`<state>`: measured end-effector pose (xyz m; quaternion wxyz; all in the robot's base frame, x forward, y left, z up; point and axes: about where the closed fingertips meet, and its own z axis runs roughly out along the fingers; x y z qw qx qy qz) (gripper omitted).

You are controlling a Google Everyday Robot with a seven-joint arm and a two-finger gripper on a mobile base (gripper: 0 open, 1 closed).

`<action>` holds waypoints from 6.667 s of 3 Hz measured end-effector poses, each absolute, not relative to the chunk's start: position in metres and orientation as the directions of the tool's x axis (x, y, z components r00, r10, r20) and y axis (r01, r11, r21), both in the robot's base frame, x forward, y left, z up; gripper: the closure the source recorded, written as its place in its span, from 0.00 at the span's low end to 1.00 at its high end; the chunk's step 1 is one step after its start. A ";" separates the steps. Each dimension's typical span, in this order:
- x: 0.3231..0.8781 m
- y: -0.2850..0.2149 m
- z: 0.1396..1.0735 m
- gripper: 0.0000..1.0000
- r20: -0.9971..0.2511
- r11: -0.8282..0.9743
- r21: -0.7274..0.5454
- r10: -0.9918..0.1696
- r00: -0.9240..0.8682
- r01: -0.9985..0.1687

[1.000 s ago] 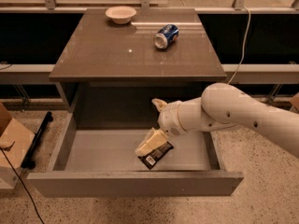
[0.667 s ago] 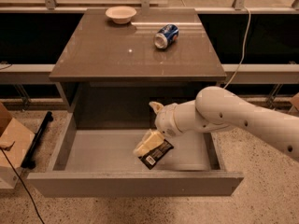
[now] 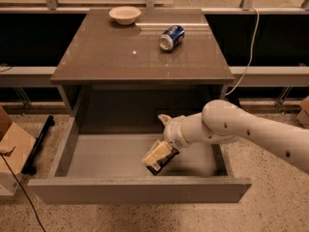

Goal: Pick rxbar chocolate from top drawer and place on counter

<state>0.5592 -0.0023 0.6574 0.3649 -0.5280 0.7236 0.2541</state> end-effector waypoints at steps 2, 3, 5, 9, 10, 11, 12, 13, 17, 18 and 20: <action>0.550 -0.017 0.617 0.00 -0.782 0.375 0.063 -0.557 -0.280 -0.925; 0.543 -0.027 0.602 0.00 -0.777 0.412 0.099 -0.537 -0.329 -0.906; 0.535 -0.031 0.592 0.42 -0.772 0.427 0.135 -0.520 -0.365 -0.894; 0.555 -0.023 0.679 1.00 -0.853 0.397 0.043 -0.463 -0.241 -0.917; 0.563 -0.020 0.730 1.00 -0.889 0.360 -0.008 -0.430 -0.158 -0.933; 0.565 -0.017 0.787 1.00 -0.917 0.301 -0.085 -0.396 -0.043 -0.950; 0.568 -0.017 0.845 1.00 -0.929 0.246 -0.189 -0.357 0.093 -0.951; 0.579 -0.018 0.897 1.00 -0.911 0.243 -0.288 -0.367 0.187 -0.926; 0.717 -0.042 0.883 0.96 -0.864 0.391 -0.210 -0.503 -0.017 -0.896; 0.739 -0.057 0.868 0.73 -0.847 0.426 -0.182 -0.525 -0.078 -0.886; 0.739 -0.053 0.866 0.27 -0.848 0.421 -0.178 -0.525 -0.079 -0.889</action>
Offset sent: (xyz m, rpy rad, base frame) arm -0.0167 -0.0289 -0.0621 0.0128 0.1301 -0.1175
